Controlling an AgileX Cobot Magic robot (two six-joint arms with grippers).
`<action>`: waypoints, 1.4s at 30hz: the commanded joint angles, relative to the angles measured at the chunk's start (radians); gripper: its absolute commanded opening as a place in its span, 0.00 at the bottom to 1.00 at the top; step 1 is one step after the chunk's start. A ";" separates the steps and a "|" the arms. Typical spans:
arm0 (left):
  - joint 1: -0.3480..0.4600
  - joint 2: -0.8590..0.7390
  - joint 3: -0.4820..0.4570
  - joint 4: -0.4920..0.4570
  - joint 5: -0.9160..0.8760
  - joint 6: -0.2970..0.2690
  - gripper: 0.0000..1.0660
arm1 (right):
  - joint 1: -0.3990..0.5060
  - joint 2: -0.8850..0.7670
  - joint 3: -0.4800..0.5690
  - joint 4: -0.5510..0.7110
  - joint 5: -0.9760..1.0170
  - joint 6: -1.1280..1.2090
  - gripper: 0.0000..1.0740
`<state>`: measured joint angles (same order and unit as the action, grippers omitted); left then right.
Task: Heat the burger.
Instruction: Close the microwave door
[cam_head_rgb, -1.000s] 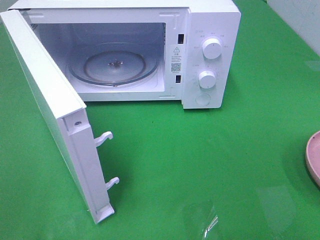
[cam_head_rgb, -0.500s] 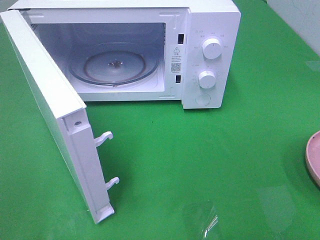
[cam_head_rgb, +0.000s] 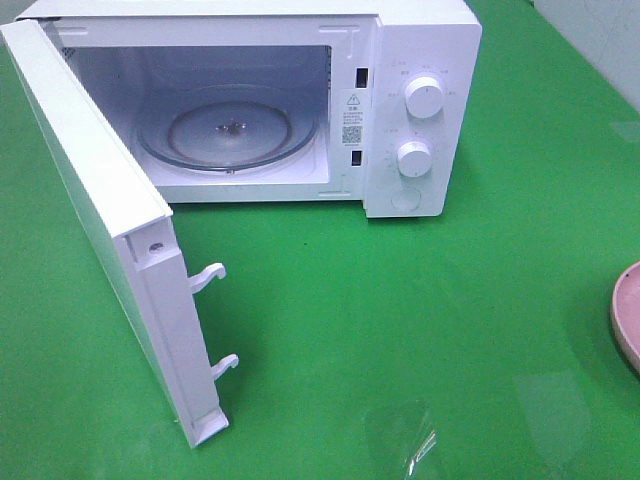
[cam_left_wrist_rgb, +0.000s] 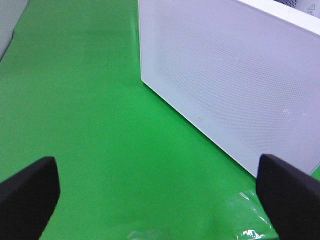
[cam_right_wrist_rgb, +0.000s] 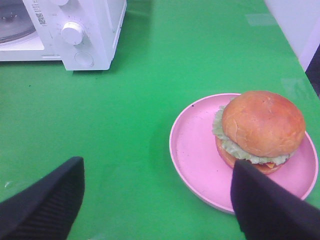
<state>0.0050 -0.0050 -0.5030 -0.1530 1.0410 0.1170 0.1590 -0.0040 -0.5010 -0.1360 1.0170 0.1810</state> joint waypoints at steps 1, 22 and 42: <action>0.001 -0.012 0.000 -0.003 -0.008 -0.002 0.94 | -0.003 -0.027 0.000 -0.002 -0.011 -0.006 0.71; 0.001 -0.012 0.000 -0.010 -0.008 -0.002 0.94 | -0.003 -0.027 0.000 -0.002 -0.011 -0.006 0.71; 0.001 0.107 -0.051 0.008 -0.197 -0.002 0.65 | -0.003 -0.027 0.000 -0.003 -0.011 -0.006 0.71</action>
<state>0.0050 0.0710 -0.5470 -0.1480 0.9190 0.1170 0.1590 -0.0040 -0.5010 -0.1360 1.0170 0.1810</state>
